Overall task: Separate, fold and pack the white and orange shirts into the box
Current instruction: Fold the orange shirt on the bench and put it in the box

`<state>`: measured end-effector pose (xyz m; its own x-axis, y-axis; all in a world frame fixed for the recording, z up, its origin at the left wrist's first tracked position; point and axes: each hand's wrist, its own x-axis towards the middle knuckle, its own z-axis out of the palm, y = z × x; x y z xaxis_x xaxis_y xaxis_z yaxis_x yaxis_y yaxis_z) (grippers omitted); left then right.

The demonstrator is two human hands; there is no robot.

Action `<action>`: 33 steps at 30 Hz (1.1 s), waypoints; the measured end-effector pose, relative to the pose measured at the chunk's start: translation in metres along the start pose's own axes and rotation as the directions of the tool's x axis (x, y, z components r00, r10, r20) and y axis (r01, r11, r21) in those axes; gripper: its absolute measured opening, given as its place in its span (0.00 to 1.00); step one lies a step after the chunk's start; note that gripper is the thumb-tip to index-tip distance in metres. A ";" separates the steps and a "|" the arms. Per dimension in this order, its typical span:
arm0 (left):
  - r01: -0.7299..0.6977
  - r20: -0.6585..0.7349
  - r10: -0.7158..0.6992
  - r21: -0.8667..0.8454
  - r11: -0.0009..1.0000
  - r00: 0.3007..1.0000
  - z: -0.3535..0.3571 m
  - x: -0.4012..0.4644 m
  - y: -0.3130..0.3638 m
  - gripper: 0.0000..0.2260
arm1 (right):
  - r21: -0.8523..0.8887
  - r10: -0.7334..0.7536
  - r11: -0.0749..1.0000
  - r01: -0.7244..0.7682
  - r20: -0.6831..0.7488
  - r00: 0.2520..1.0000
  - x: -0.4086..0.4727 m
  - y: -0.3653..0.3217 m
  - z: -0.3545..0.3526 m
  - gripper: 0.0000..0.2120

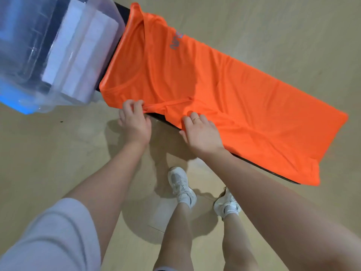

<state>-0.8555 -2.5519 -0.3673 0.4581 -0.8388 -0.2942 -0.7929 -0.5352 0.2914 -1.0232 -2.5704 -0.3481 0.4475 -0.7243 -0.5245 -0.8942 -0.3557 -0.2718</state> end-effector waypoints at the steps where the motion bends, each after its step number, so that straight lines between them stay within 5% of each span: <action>1: 0.144 -0.034 -0.151 -0.155 0.977 0.988 -0.003 0.000 0.001 0.19 | -0.029 0.033 0.999 -0.033 -0.004 0.999 0.005 -0.005 0.001 0.18; 2: 0.310 -0.008 -0.331 -0.334 0.890 0.943 -0.002 0.003 0.001 0.18 | -0.061 0.059 0.996 -0.060 -0.019 0.998 0.010 -0.007 0.004 0.19; 4: 0.582 0.216 -0.590 -0.602 0.547 0.778 0.000 0.010 0.000 0.19 | -0.159 0.078 0.983 -0.091 -0.084 0.993 0.015 -0.010 0.011 0.17; 7: 0.683 0.559 -0.555 -0.730 0.022 0.616 -0.001 0.026 -0.008 0.16 | -0.235 0.026 0.969 -0.076 -0.211 0.977 0.014 -0.014 0.016 0.14; 9: 0.642 0.598 -0.484 -0.761 -0.091 0.639 -0.006 0.036 -0.015 0.11 | -0.251 -0.041 0.968 -0.016 -0.219 0.975 0.010 -0.014 0.015 0.16; 15: 0.571 0.486 -0.542 -0.821 -0.013 0.686 -0.017 0.047 -0.038 0.09 | -0.214 -0.027 0.977 -0.013 -0.186 0.982 0.006 -0.021 0.012 0.22; 20: 0.494 0.330 -0.674 -0.868 0.060 0.662 -0.028 0.047 -0.040 0.09 | -0.061 -0.045 0.997 0.049 0.066 0.997 0.003 -0.028 0.010 0.24; 25: 0.415 0.312 -0.691 -0.910 -0.019 0.652 -0.025 0.061 -0.008 0.06 | 0.133 0.065 0.990 -0.051 -0.108 0.992 0.006 -0.025 -0.008 0.18; 29: 0.409 0.246 -0.660 -0.907 0.101 0.710 -0.014 0.069 0.014 0.07 | 0.239 0.221 0.944 -0.227 0.052 0.974 0.022 -0.007 -0.020 0.19; 33: 0.395 0.211 -0.558 -0.889 0.232 0.803 -0.011 0.072 0.019 0.12 | 0.232 0.273 0.932 -0.277 0.051 0.961 0.027 -0.002 -0.020 0.17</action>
<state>-0.8332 -2.6233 -0.3724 0.7252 -0.3534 -0.5909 0.3547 -0.5438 0.7606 -1.0099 -2.6015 -0.3455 0.1867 -0.7625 -0.6195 -0.9554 0.0059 -0.2951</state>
